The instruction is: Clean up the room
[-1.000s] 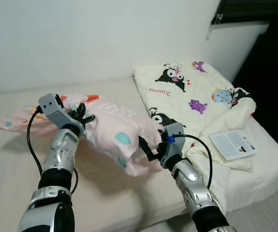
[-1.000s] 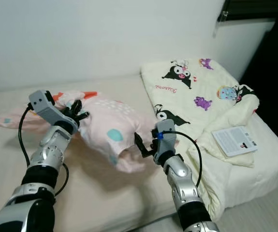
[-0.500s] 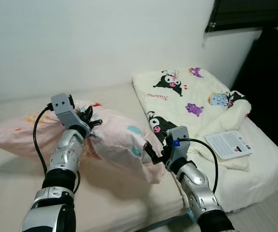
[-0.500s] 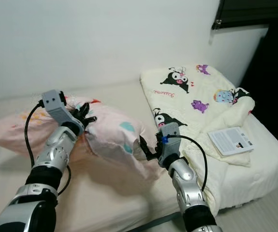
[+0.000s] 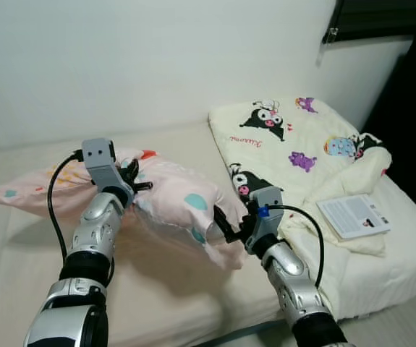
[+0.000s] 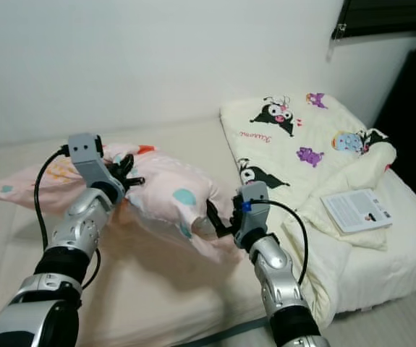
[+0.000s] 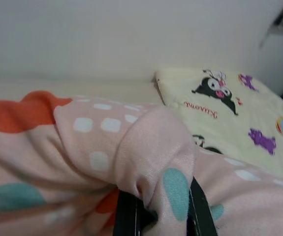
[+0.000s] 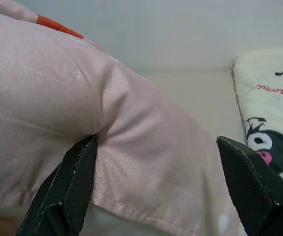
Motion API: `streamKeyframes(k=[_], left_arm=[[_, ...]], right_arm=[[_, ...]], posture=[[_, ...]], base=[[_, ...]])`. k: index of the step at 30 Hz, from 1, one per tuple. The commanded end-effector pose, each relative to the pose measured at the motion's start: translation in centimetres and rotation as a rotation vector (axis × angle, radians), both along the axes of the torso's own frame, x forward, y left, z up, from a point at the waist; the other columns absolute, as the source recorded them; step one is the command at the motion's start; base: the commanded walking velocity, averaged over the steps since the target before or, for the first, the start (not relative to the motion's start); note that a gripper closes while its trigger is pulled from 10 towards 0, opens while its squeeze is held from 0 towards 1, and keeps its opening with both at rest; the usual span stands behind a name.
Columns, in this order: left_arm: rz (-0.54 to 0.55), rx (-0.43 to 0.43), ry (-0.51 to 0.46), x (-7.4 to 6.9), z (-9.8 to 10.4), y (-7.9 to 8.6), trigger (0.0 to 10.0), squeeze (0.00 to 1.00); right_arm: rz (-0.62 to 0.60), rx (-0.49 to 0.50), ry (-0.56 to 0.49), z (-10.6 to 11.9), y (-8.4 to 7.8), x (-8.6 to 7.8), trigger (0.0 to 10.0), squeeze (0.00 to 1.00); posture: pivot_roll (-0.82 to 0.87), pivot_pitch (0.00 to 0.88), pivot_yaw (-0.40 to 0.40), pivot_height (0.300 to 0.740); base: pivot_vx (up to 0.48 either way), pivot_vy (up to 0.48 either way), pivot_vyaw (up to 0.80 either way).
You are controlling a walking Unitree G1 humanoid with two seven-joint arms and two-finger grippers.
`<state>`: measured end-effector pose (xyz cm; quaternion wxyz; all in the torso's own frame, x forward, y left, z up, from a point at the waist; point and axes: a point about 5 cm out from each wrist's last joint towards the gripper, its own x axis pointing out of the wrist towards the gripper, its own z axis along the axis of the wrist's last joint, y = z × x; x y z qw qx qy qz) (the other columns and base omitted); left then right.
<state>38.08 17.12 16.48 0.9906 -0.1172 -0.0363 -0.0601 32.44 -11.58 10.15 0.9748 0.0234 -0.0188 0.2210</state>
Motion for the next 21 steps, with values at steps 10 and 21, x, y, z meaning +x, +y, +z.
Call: streamKeyframes(k=[10,21], left_arm=[[0.014,0.063,-0.095,0.24,1.97,0.76,10.0,0.00],[-0.016,0.081,-0.097,0.41,2.13,0.26,10.0,0.00]], right_arm=[[0.004,0.025,0.014,-0.48,0.35,-0.37,10.0,0.00],[-0.018,0.026,0.017,-0.57,0.15,-0.33,10.0,0.00]], posture=[[-0.15,0.112,-0.002,0.740],[-0.16,0.113,0.005,0.740]], base=[[-0.313,0.364,0.00],[-0.320,0.361,0.00]])
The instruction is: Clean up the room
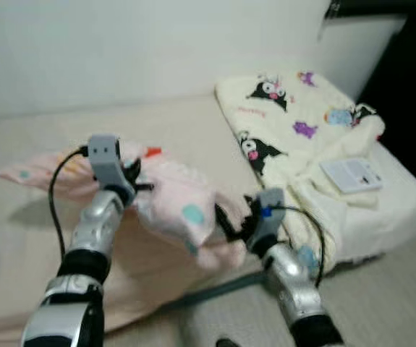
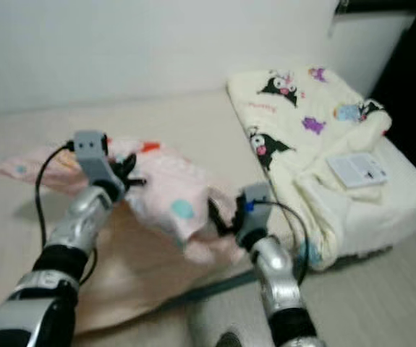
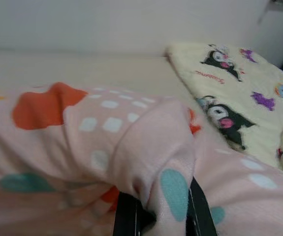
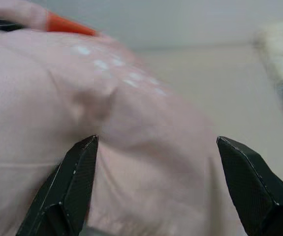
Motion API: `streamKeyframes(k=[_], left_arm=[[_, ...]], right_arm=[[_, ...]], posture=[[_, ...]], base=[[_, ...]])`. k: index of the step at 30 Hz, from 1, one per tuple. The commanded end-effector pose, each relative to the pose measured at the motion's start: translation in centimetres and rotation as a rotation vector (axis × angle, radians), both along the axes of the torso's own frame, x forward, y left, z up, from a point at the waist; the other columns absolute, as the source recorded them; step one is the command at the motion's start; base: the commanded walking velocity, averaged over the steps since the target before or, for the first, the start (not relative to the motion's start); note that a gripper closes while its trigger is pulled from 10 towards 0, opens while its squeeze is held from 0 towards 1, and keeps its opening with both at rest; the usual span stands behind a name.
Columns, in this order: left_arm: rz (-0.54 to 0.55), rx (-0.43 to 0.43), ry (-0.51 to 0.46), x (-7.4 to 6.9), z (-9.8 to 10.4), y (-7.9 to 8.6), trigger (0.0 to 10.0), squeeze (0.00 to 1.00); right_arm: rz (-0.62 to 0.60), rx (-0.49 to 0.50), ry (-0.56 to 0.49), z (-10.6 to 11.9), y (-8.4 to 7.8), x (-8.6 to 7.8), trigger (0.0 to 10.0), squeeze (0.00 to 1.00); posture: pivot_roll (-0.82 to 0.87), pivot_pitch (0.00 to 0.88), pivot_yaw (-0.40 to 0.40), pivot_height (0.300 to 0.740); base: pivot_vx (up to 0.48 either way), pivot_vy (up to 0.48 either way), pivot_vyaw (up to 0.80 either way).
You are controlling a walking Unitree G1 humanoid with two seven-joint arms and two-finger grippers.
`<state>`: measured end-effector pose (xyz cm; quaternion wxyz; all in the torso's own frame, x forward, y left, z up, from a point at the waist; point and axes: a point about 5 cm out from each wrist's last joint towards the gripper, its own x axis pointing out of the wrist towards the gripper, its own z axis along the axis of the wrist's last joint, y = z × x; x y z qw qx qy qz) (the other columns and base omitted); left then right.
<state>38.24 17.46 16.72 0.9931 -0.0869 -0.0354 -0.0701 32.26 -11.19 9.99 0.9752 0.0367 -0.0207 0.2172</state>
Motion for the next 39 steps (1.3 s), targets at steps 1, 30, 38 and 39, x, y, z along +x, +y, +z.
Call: streamKeyframes(k=[1,30,38,39], left_arm=[[-0.012,0.021,-0.092,0.3,1.9,-0.3,10.0,0.00],[-0.159,0.056,-0.090,0.1,1.3,-4.8,10.0,0.00],[-0.197,0.064,-0.118,0.1,1.8,-5.3,10.0,0.00],[-0.209,0.078,-0.126,0.1,1.9,-5.6,10.0,0.00]], right_arm=[[-0.014,-0.001,0.016,-0.4,-0.3,-0.1,10.0,0.00],[-0.060,-0.005,0.013,-0.3,-0.8,0.1,10.0,0.00],[-0.065,-0.010,0.013,-0.3,-0.8,0.1,10.0,0.00],[-0.065,-0.010,0.013,-0.3,-0.8,0.1,10.0,0.00]], posture=[[-0.16,0.112,0.005,0.740],[-0.16,0.118,0.009,0.740],[-0.16,0.118,0.010,0.740],[-0.16,0.117,0.011,0.740]], base=[[-0.319,0.360,0.00],[-0.020,-0.158,-0.33],[0.000,0.000,0.00],[0.000,0.000,0.00]])
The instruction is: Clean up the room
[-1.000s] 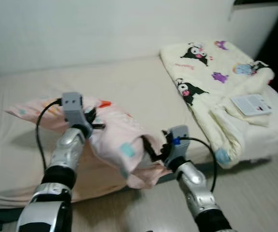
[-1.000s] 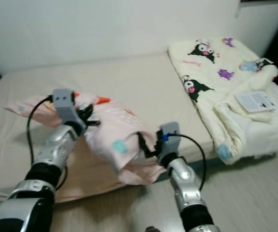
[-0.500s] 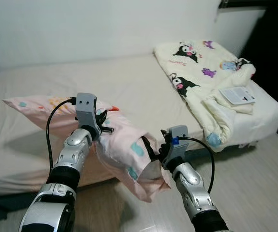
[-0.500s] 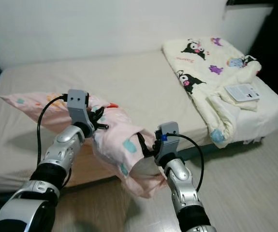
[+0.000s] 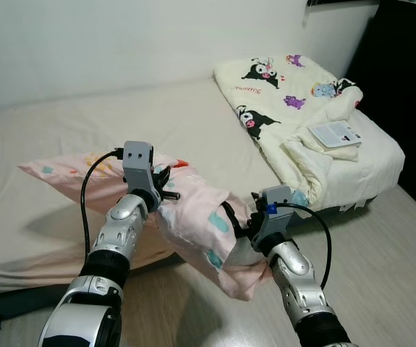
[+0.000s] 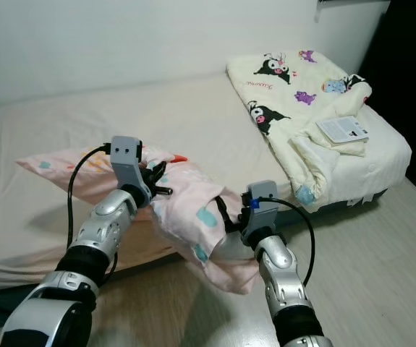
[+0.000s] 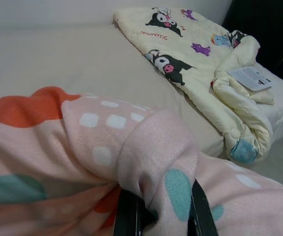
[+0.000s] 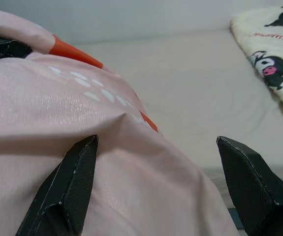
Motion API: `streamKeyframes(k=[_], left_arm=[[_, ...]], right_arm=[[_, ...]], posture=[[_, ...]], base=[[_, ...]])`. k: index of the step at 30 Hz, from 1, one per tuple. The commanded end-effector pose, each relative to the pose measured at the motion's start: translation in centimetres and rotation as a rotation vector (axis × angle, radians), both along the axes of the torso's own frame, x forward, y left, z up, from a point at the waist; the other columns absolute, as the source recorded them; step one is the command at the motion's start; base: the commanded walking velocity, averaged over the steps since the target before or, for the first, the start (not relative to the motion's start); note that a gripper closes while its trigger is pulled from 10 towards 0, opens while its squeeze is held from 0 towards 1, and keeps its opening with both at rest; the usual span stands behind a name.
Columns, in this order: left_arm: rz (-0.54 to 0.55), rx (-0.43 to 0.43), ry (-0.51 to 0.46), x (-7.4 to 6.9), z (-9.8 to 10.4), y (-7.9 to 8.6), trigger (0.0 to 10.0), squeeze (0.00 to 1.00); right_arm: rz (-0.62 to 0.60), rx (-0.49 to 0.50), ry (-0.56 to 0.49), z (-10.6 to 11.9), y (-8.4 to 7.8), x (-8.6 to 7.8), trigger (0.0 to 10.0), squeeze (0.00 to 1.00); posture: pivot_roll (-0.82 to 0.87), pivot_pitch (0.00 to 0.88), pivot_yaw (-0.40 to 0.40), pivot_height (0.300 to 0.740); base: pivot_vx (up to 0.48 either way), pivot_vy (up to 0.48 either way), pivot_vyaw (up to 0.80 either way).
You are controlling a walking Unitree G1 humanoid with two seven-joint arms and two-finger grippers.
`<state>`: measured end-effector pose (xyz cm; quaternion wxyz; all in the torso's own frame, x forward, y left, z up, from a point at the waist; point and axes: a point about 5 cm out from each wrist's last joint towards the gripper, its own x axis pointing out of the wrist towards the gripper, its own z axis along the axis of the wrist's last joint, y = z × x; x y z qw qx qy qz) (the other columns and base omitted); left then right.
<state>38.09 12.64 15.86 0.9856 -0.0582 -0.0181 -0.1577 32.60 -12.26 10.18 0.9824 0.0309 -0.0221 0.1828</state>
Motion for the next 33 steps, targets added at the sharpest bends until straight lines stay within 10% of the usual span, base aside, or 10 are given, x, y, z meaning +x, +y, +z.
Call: streamKeyframes(k=[1,33], left_arm=[[-0.045,0.010,-0.146,0.2,2.8,-0.9,10.0,0.00],[-0.151,0.079,-0.182,-0.4,2.6,-3.2,10.0,0.00]], right_arm=[[0.005,0.000,0.016,-0.5,0.3,-0.2,10.0,0.00],[-0.010,0.003,-0.001,-0.2,0.1,-0.1,10.0,0.00]], posture=[[-0.16,0.117,0.011,0.740],[-0.16,0.121,0.010,0.740]], base=[[0.000,0.000,0.00],[0.000,0.101,-0.27]])
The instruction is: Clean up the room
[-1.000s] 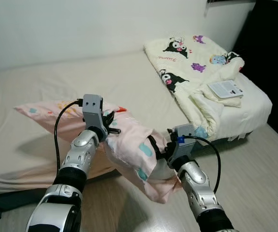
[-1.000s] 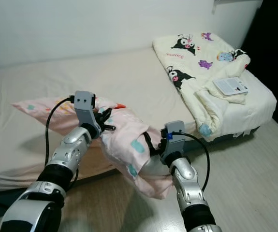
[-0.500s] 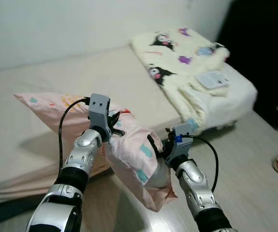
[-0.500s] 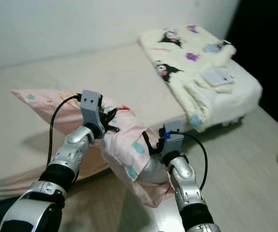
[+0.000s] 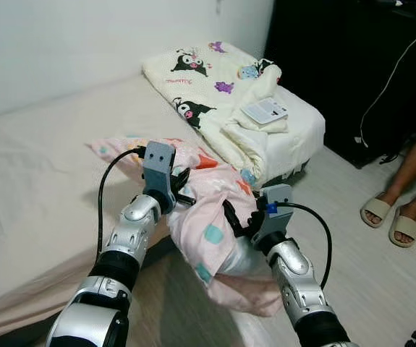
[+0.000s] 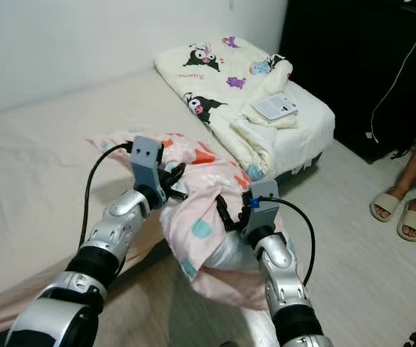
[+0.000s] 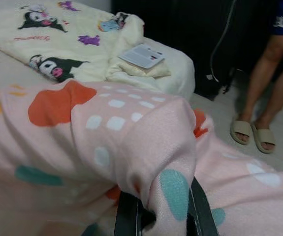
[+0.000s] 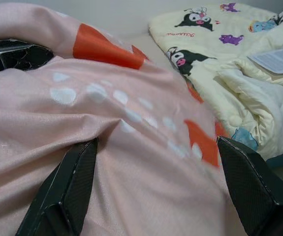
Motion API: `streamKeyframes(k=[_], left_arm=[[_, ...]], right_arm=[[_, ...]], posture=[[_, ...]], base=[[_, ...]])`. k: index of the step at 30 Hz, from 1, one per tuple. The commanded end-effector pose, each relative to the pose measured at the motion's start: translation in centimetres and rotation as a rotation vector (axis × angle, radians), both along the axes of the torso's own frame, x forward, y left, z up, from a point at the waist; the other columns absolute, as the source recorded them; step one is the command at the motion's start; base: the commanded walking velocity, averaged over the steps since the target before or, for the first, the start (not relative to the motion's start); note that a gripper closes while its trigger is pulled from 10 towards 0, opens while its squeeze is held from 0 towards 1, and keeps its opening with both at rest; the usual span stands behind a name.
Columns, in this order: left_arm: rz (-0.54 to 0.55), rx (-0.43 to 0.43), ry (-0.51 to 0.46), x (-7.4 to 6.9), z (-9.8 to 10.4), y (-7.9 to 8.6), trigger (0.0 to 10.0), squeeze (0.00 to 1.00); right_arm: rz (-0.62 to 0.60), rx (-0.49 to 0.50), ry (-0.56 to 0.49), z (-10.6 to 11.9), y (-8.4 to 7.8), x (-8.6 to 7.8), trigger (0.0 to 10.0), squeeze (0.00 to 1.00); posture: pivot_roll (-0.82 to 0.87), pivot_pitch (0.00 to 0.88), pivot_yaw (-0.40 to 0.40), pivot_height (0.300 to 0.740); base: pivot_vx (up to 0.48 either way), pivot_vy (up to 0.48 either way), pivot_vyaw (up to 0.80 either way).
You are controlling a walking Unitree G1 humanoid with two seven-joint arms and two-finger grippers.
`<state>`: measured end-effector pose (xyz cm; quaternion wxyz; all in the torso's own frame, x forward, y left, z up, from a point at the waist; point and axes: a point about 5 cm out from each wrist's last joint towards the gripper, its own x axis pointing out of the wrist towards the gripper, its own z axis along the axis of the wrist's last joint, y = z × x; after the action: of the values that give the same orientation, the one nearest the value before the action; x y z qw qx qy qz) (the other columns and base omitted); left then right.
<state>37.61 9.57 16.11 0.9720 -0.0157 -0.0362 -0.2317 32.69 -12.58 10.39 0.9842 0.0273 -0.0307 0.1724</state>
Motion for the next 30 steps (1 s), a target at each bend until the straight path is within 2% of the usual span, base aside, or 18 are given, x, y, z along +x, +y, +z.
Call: streamKeyframes(k=[1,30], left_arm=[[-0.010,-0.008,-0.123,0.11,2.34,-0.19,10.0,0.00],[-0.040,-0.009,-0.134,-0.04,2.46,-0.99,10.0,0.00]], right_arm=[[0.011,0.007,0.016,-0.45,0.40,-0.19,10.0,0.00],[-0.009,0.002,0.002,-0.14,-0.03,0.09,10.0,0.00]], posture=[[-0.16,0.122,0.010,0.740],[-0.16,0.117,0.014,0.740]], base=[[0.000,0.416,0.00],[0.000,0.460,0.00]])
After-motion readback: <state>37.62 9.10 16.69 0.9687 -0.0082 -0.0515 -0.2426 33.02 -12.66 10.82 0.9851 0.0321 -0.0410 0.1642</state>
